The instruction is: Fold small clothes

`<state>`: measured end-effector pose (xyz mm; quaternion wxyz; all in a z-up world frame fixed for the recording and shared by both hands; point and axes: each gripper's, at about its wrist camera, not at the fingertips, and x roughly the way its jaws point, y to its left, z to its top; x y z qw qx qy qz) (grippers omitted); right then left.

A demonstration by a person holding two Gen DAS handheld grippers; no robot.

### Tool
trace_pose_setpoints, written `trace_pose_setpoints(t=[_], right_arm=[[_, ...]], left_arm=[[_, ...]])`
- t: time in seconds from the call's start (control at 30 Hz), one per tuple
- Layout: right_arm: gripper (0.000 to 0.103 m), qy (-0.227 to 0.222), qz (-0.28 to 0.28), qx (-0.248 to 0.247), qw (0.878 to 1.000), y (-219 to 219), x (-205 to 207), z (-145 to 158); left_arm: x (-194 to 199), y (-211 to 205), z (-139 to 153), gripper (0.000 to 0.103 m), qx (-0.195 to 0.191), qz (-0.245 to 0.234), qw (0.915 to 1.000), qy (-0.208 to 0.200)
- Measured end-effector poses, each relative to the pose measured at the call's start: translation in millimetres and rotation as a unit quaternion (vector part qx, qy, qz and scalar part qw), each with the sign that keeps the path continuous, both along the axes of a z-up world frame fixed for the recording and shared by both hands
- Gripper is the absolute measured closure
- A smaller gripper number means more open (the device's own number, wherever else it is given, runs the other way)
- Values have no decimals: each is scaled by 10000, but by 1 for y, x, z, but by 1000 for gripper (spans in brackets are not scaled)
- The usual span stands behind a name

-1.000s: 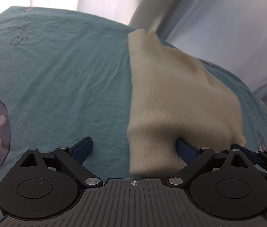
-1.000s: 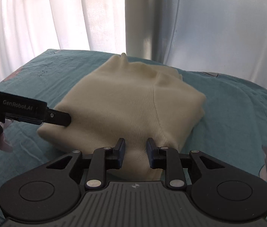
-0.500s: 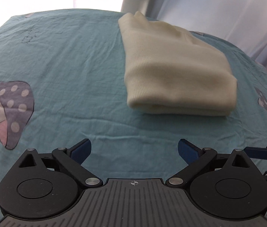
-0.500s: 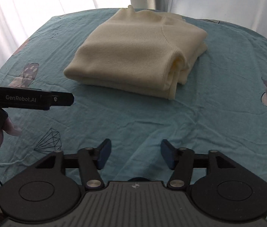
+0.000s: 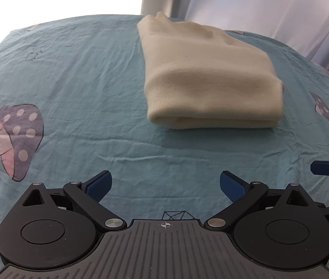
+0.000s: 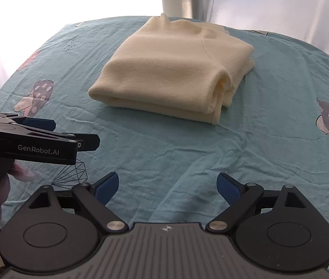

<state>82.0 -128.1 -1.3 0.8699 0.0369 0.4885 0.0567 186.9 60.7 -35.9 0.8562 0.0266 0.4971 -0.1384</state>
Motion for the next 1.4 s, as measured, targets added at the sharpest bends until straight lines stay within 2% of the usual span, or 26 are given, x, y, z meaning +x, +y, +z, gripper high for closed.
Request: trace_pose_setpoints(t=[0.23,0.4,0.57,0.7,0.8,1.1,1.4], right_arm=[[7,-115,-136,-174,9997,-6,-2,5],[7,-130,-291,-30,9995,-17,2,8],[7,-342,-443,129,9983,-29,10,13],[7,-397,-674,300,9965,-43,24,15],[7,-292,-724,370,9963,-45,37,16],[4,-584,-629,-858,9926,-19,46,25],[4,-369,-551,-833,9943,-5,40,29]], left_arm=[[1,-2,-1,1,39,-33,10000,4],[5,1,0,1,-24,25,10000,-27],[25,15,9,1,-484,251,9985,-71],[43,25,19,1,-700,484,9963,-134],[43,22,23,1,-591,462,9970,-193],[41,15,20,0,-318,587,9977,-84],[33,10,23,0,87,544,9984,-87]])
